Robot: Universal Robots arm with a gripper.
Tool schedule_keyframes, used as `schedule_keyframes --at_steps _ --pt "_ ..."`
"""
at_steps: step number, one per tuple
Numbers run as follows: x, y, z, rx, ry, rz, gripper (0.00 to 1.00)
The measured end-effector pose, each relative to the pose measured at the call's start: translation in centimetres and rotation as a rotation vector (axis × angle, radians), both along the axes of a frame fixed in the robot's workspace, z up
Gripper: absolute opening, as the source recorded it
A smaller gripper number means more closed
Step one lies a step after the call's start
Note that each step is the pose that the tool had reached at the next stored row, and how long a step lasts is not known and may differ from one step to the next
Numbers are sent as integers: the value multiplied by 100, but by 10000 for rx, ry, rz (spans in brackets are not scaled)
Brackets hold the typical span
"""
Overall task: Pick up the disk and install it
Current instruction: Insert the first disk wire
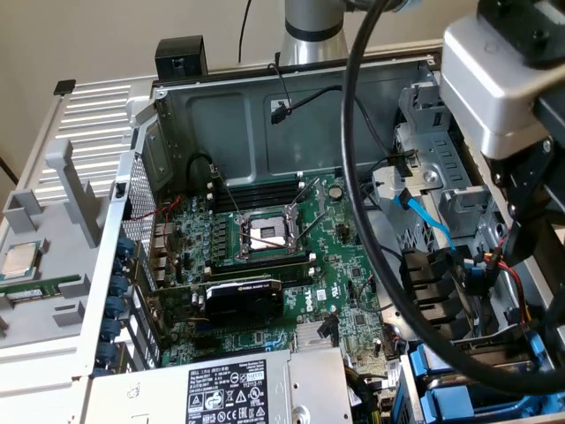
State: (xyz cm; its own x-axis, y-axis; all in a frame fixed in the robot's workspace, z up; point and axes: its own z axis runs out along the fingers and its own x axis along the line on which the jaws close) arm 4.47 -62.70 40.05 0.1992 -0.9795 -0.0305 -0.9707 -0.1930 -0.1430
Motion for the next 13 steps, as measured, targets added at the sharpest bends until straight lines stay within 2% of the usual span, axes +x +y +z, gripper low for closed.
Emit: schedule_keyframes --at_steps 1,5,9,11,13 --pt "0 -18 -9 86 1 4 49" --pt "0 -102 -39 347 9 15 49" --pt "0 -160 -69 681 16 40 49" --pt "0 -199 -88 802 26 46 49" --pt "0 -243 -111 884 42 51 49"
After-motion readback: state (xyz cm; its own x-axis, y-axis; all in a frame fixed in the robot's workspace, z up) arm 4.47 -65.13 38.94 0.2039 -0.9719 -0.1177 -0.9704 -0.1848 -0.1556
